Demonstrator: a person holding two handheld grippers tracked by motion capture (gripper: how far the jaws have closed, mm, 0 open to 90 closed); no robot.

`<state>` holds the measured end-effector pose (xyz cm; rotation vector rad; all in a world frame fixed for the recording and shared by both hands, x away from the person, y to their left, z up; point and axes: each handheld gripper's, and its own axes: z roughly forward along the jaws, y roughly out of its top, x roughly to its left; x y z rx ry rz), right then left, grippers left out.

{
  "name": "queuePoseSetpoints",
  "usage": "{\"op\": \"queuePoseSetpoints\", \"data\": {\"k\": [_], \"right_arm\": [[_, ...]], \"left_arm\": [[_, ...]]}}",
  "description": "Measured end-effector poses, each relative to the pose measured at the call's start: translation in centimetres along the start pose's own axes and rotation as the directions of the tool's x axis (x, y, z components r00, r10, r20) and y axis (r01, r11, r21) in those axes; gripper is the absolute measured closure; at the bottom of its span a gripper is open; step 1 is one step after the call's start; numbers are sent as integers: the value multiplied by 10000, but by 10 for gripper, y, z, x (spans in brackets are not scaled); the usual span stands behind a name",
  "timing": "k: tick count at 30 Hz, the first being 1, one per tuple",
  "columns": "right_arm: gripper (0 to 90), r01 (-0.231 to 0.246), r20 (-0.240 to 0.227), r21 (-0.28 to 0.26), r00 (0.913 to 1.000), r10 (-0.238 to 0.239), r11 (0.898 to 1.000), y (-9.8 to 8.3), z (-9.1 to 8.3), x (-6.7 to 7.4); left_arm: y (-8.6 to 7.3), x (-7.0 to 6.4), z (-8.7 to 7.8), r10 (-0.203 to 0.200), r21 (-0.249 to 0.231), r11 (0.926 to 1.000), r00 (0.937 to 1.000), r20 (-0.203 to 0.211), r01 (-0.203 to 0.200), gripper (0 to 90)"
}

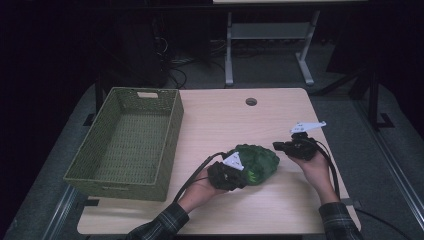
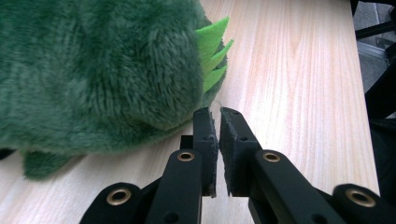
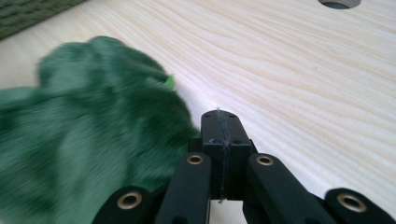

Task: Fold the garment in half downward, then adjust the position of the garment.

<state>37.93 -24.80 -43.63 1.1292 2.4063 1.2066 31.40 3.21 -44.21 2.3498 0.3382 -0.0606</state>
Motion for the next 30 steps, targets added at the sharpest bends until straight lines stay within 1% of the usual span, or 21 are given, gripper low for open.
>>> {"op": "queuePoseSetpoints", "data": {"k": [1, 4, 6, 7, 10, 11, 12, 13, 14, 15, 16, 20, 22, 25, 26, 27, 28, 30], "right_arm": [[898, -72, -32, -7, 10000, 72, 10000, 1, 3, -1], [898, -157, -134, -50, 9998, 157, 9999, 3, 15, -2], [898, -341, -259, 126, 9991, 345, 9993, 2, 23, -1], [898, -218, -294, 274, 9993, 226, 9994, 1, 27, 0], [898, -95, -512, 557, 9986, 123, 9984, -2, 35, 3], [898, -115, -522, 617, 9985, 147, 9980, -2, 35, 4], [898, -65, -575, 593, 9983, 99, 9982, -2, 36, 5], [898, -107, -631, 653, 9979, 148, 9978, -2, 36, 6], [898, 5, -654, 683, 9979, 40, 9977, -2, 36, 7], [898, -49, -684, 732, 9976, 100, 9973, -3, 35, 8], [898, 71, -721, 732, 9974, -18, 9973, -3, 35, 8], [898, 33, -819, 820, 9966, 34, 9966, -3, 34, 11], [898, 88, -861, 858, 9963, -14, 9963, -4, 33, 12], [898, 249, -913, 955, 9957, -162, 9951, -5, 32, 15], [898, 364, -932, 930, 9953, -277, 9950, -6, 31, 16], [898, 334, -956, 992, 9951, -239, 9945, -6, 30, 17], [898, 482, -949, 967, 9947, -390, 9941, -8, 28, 17], [898, 435, -1008, 1043, 9944, -329, 9936, -11, 25, 19]], "left_arm": [[0, 0, 2, -64, -43, 10000, 10000, -14, 64, 844], [0, 1, 7, -30, 61, 10000, 10000, -20, 30, 844], [0, 1, 11, -23, 112, 9999, 10000, -42, 23, 844], [0, 2, 12, -30, 152, 9999, 10000, -49, 31, 844], [-1, 4, 15, -96, 207, 9997, 9999, -123, 98, 844], [-1, 5, 16, -118, 197, 9997, 9998, -149, 121, 844], [-1, 6, 15, -83, 303, 9995, 9997, -224, 90, 844], [-2, 7, 15, -100, 286, 9995, 9996, -282, 108, 844], [-3, 8, 15, -116, 307, 9995, 9995, -309, 126, 844], [-3, 9, 15, -183, 253, 9995, 9994, -309, 190, 844], [-3, 10, 15, -184, 266, 9995, 9992, -342, 193, 844], [-6, 15, 13, -292, 286, 9991, 9986, -435, 305, 844], [-8, 17, 11, -371, 271, 9989, 9981, -495, 385, 845], [-10, 21, 8, -423, 297, 9986, 9971, -636, 443, 845], [-11, 23, 7, -494, 245, 9984, 9963, -697, 512, 845], [-11, 24, 6, -539, 245, 9981, 9957, -748, 558, 845], [-12, 25, 5, -572, 250, 9979, 9953, -787, 594, 845], [-13, 28, 4, -657, 203, 9975, 9938, -892, 677, 845]]}}
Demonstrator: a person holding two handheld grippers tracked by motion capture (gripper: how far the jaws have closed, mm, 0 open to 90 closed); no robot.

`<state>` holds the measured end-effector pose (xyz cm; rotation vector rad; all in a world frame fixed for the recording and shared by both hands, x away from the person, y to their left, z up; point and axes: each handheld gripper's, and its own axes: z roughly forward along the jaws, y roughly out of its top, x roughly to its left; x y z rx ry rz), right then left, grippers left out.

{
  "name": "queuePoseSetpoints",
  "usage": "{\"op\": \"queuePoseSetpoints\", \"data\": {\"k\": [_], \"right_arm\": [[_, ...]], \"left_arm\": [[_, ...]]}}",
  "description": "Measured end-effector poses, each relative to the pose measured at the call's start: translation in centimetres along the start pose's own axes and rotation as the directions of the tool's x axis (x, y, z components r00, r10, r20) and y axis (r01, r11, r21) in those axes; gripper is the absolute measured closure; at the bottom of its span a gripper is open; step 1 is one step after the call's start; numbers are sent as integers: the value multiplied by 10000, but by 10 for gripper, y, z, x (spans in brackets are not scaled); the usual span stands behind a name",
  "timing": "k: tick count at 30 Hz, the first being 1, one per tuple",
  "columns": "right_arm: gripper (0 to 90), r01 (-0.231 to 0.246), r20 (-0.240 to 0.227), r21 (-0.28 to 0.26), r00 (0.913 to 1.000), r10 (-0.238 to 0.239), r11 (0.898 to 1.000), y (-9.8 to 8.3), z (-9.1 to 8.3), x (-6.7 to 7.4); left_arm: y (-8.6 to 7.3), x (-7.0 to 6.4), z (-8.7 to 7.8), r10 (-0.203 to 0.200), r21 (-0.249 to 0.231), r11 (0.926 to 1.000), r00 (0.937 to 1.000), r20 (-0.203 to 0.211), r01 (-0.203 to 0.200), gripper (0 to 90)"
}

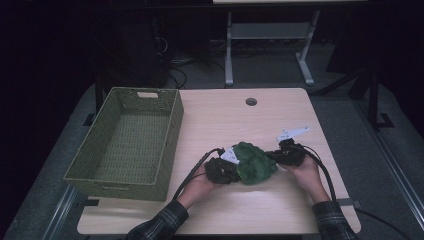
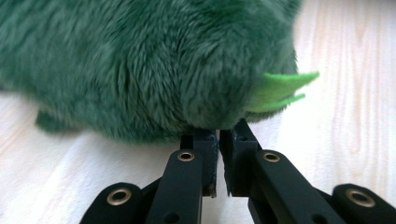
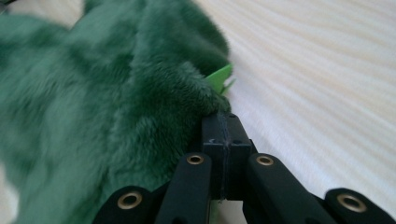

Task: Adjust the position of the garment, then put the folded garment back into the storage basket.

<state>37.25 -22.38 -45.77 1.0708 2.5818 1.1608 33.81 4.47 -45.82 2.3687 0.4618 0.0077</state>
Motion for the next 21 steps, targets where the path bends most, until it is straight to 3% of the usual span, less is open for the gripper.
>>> {"op": "queuePoseSetpoints", "data": {"k": [12, 16, 21], "right_arm": [[897, 258, -253, 324, 9994, -249, 9991, -13, -11, 15], [897, 536, -424, 263, 9977, -524, 9982, -17, -13, 24], [844, 571, -155, 193, 9983, -568, 9982, -22, -20, 28]], "left_arm": [[-5, 18, -10, -36, 89, 10000, 9973, -733, 43, 845], [-8, 24, -13, -283, -11, 9996, 9960, -848, 283, 851], [-9, 27, -20, -407, -184, 9991, 9950, -914, 391, 851]]}}
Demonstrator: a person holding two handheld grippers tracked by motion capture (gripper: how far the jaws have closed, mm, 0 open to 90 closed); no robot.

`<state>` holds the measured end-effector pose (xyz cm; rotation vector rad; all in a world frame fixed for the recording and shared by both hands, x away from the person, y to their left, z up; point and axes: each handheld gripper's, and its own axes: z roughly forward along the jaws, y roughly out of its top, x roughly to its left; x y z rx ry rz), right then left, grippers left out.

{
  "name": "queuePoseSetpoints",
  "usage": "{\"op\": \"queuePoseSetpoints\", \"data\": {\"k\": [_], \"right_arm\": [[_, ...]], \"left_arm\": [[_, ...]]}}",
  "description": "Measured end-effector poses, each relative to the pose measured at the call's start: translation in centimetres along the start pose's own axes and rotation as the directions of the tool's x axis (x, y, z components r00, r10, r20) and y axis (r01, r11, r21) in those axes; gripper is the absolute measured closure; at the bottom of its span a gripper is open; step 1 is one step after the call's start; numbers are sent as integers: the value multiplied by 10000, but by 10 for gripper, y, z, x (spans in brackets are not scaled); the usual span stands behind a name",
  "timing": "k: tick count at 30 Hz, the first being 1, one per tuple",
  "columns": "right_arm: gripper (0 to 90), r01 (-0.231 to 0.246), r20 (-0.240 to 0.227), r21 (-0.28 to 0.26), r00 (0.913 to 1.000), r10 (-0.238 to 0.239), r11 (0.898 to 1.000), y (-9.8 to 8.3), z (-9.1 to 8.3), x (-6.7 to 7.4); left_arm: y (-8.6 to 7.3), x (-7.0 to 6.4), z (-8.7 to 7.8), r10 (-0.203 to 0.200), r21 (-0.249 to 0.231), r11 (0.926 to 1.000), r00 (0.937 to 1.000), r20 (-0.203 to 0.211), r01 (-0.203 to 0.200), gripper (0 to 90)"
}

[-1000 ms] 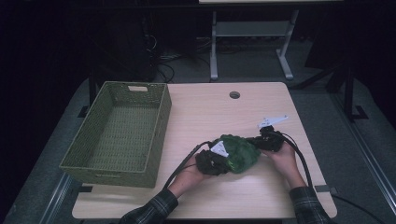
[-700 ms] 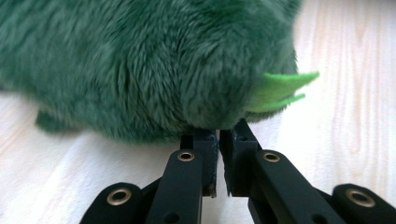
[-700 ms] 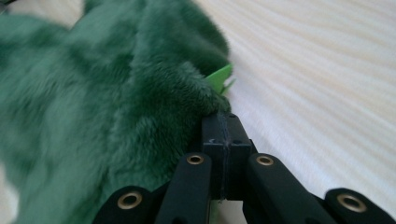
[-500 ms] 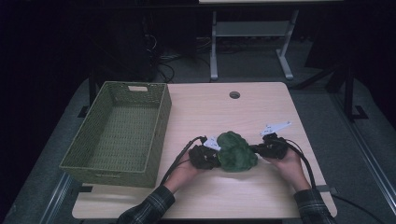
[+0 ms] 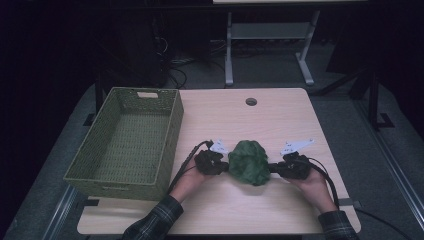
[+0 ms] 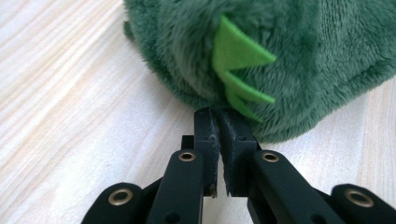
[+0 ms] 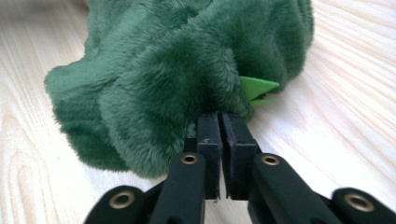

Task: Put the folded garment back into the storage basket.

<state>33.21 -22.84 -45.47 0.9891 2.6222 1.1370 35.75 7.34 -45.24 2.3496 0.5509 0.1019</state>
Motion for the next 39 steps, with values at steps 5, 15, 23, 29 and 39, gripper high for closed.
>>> {"op": "queuePoseSetpoints", "data": {"k": [5, 15, 23, 29, 39], "right_arm": [[713, -88, 470, -334, 9988, 103, 9994, -10, -10, 4], [296, -600, 1518, -666, 9860, 696, 9960, -38, -24, 2], [18, -956, 2210, -265, 9702, 991, 9951, -59, -22, 2], [15, -964, 2434, -502, 9641, 1058, 9941, -67, -24, 3], [15, -1017, 2436, -467, 9636, 1100, 9937, -67, -24, 3]], "left_arm": [[-2, 2, -11, -20, 26, 10000, 10000, -18, 20, 797], [0, 4, -28, 152, -423, 9990, 9998, 113, -147, 454], [9, 3, -30, 533, -546, 9971, 9986, -77, -536, 250], [19, 2, -29, 887, -378, 9953, 9960, -53, -889, 155], [40, -1, -19, 1849, -55, 9827, 9827, 66, -1849, 134]]}}
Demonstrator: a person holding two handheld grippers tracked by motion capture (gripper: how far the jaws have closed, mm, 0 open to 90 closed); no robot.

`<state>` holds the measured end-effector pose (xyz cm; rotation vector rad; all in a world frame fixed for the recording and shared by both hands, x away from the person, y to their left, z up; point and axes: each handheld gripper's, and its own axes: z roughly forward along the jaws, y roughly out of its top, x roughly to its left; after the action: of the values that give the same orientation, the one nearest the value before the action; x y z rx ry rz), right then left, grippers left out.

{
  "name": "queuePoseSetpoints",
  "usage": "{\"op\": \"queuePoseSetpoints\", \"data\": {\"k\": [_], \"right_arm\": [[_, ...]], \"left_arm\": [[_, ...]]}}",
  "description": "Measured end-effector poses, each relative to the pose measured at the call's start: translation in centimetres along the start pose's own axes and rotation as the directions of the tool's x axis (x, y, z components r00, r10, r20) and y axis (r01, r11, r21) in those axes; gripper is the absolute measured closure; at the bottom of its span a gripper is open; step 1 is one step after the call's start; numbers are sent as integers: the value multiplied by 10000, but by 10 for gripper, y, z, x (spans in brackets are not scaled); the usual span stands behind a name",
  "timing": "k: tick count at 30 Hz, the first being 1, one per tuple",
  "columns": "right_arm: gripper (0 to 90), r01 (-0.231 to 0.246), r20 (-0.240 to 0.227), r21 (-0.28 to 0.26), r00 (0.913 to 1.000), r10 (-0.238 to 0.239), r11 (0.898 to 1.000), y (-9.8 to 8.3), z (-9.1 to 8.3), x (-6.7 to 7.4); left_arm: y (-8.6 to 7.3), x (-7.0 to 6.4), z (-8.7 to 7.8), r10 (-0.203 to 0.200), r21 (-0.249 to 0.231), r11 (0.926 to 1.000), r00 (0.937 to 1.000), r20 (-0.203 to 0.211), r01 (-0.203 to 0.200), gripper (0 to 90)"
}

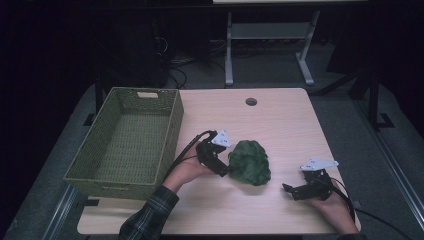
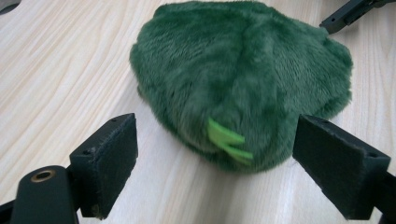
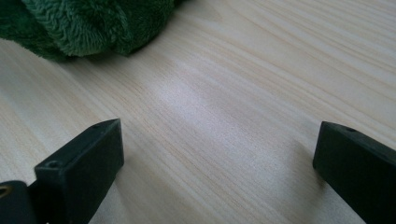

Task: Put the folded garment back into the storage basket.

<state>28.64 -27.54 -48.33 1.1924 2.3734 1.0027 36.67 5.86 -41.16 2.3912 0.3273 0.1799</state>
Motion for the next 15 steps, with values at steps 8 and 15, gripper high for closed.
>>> {"op": "queuePoseSetpoints", "data": {"k": [8, 15], "right_arm": [[15, 22, -7, -9, 10000, -22, 10000, 0, 0, 0], [16, 21, -20, -9, 10000, -21, 10000, 0, 0, 0]], "left_arm": [[15, 3, 20, 499, 303, 9982, 9978, 429, -513, 133], [12, 1, 36, 406, 686, 9966, 9960, 798, -461, 129]]}}
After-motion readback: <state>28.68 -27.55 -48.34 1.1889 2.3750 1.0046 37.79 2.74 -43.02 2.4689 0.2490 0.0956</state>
